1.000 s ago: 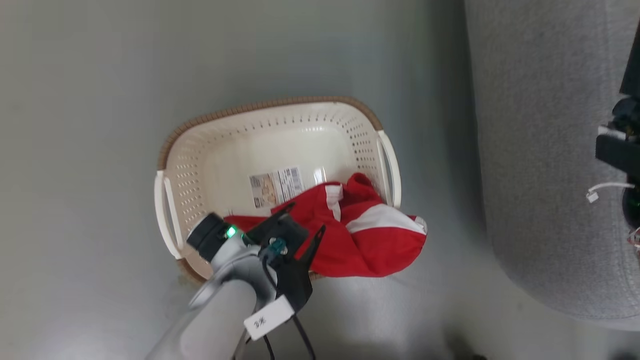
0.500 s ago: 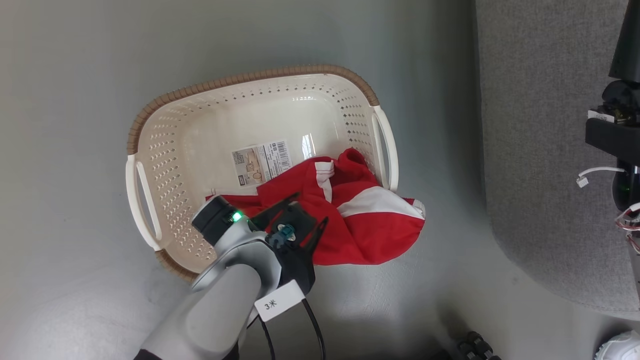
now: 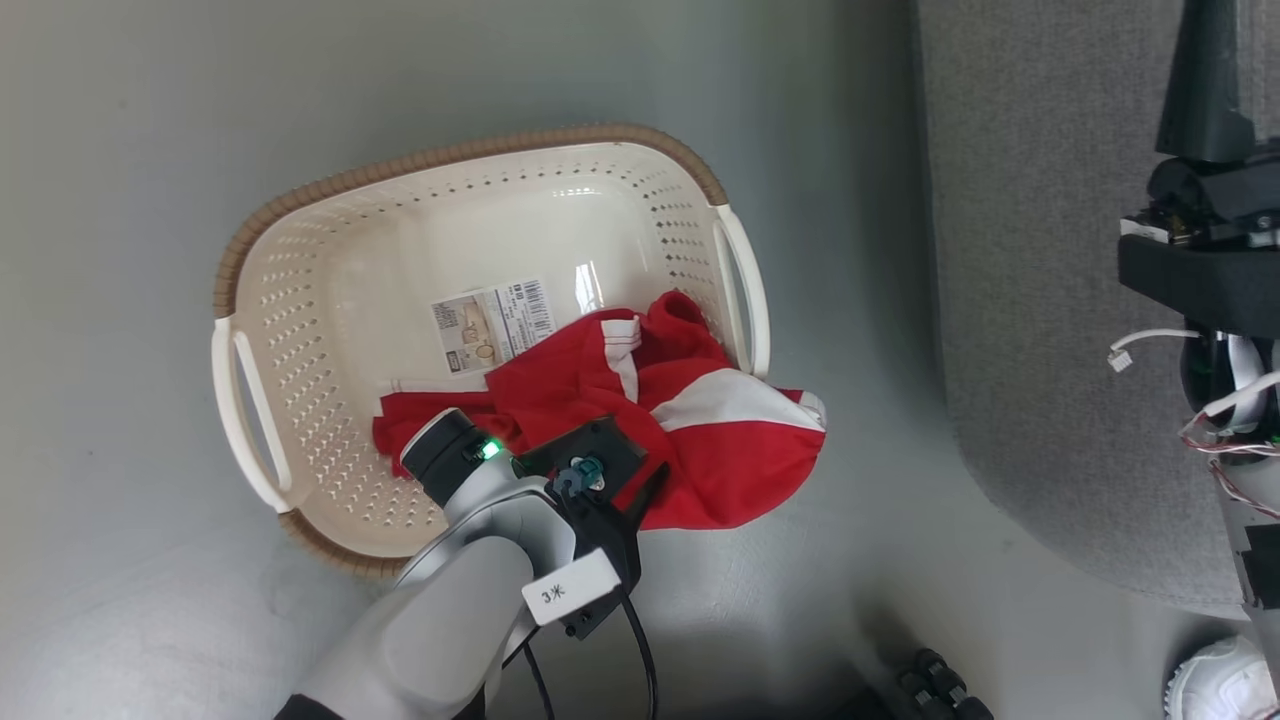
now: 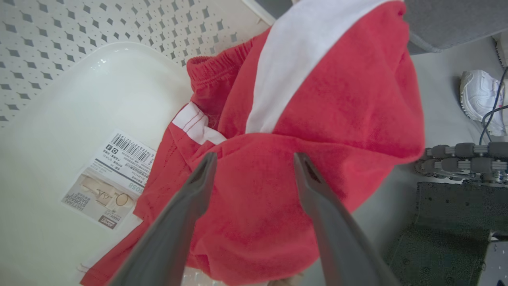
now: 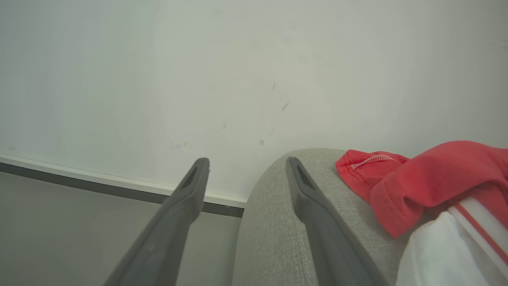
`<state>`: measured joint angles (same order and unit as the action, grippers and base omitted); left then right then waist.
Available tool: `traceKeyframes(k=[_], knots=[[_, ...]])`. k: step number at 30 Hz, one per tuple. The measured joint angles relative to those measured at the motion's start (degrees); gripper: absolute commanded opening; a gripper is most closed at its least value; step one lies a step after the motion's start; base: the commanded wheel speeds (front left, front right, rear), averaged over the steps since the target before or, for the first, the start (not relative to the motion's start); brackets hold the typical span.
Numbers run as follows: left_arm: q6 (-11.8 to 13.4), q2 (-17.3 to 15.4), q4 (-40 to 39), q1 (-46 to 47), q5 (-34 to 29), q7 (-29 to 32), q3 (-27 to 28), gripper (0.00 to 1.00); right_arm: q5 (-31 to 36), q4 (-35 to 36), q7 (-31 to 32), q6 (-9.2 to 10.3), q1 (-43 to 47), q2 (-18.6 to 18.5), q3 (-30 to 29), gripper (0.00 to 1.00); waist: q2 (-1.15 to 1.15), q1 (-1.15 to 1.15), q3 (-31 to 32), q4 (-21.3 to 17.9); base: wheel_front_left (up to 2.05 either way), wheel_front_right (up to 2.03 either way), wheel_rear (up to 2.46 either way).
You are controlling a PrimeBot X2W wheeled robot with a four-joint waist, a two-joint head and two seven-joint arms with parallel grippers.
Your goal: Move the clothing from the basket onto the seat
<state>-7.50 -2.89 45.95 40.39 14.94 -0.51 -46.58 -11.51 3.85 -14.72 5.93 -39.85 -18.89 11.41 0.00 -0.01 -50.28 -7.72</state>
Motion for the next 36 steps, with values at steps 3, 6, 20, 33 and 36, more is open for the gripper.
traceKeyframes(k=[3, 6, 20, 33, 36], knots=[[0.00, 0.02, 0.68, 0.59, 1.93, 0.68, -0.60, 1.00, 0.31, -0.08, 0.00, -0.46, -0.78, 0.31, 0.52, 1.00, 0.00, 0.00, -0.20, -0.66, 0.00, 0.00, 0.00], [0.00, -0.01, 2.21, 1.11, 3.33, 2.30, -0.51, 1.00, 0.58, -0.05, 0.00, -0.49, -1.24, 0.49, 1.16, 1.00, 0.00, 0.00, -0.43, -1.28, 0.00, 0.00, 0.00], [0.00, -0.07, 5.63, 3.36, 7.25, 6.28, -1.90, 0.00, 1.51, -0.11, -0.01, -0.89, -2.05, 0.94, 1.89, 1.00, -0.01, 0.01, -1.25, -3.30, 0.00, 0.00, 0.00], [-0.01, -0.04, 4.66, 6.56, 10.57, -0.53, -0.82, 0.00, 1.90, -3.39, -0.02, -0.92, -1.59, 1.04, 1.60, 1.00, -0.01, 0.00, 2.58, -1.99, 0.00, 0.00, 0.00], [-0.01, -0.02, 3.94, 6.73, 10.95, -3.12, -0.44, 0.00, 1.91, -4.56, -0.02, -1.40, -0.93, 1.04, 1.80, 1.00, -0.01, 0.00, 4.13, -1.36, 0.00, 0.00, 0.00]])
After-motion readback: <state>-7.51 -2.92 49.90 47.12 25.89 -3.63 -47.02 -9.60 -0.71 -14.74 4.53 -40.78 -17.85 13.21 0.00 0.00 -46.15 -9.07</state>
